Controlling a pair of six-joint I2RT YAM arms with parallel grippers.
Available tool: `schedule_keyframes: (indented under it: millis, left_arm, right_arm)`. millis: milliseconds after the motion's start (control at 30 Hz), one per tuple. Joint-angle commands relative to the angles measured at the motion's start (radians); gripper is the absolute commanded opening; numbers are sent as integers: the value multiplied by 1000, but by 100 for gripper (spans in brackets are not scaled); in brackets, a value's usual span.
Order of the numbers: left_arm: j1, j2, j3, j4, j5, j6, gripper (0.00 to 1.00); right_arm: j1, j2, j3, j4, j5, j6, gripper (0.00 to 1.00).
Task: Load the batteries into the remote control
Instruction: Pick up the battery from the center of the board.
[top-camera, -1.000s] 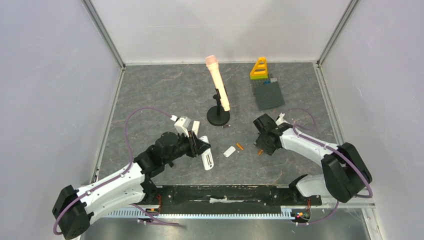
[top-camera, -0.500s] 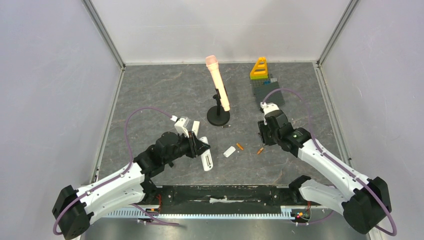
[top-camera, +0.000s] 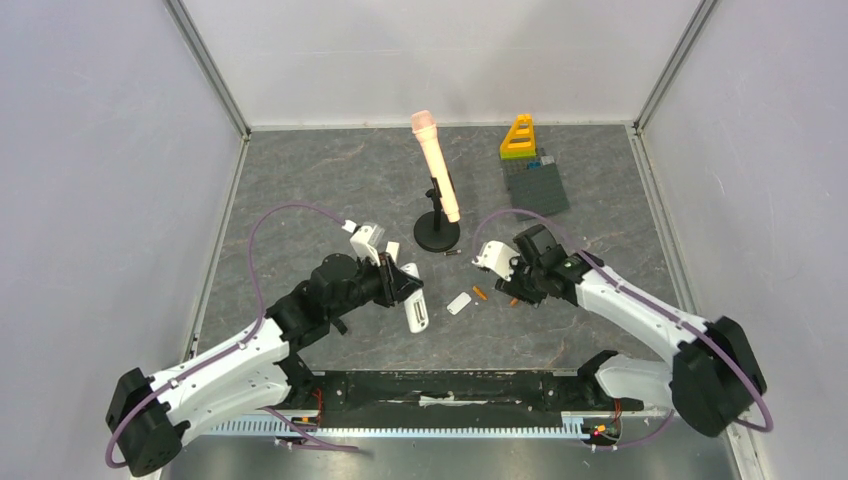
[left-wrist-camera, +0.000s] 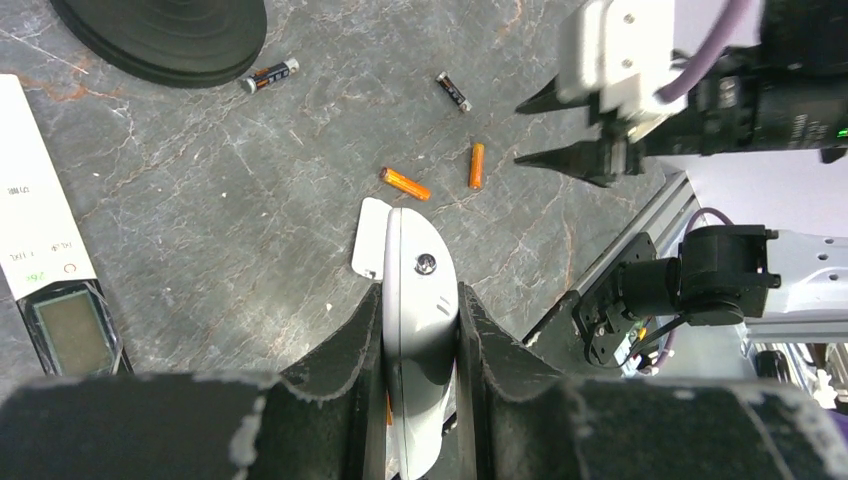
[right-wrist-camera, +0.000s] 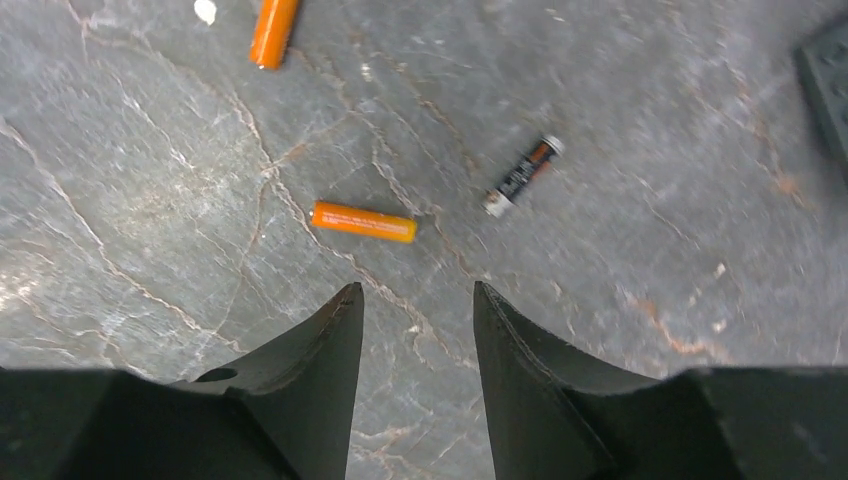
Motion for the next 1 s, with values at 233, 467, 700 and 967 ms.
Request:
schedule_keyframes:
  millis: [233, 467, 700, 967]
  left_arm:
    - [105, 50, 61, 46, 65, 2, 2]
    - [184, 62, 47, 77, 147, -14, 2]
    - [196, 68, 38, 80, 156, -10, 2]
    - [214, 54, 30, 74, 170, -8, 2]
  right_arm:
    - [8, 153, -28, 120, -104, -250, 44]
    - [9, 191, -27, 130, -94, -271, 44]
    - [10, 216, -29, 131, -112, -280, 43]
    - [9, 241, -27, 136, -140, -268, 34]
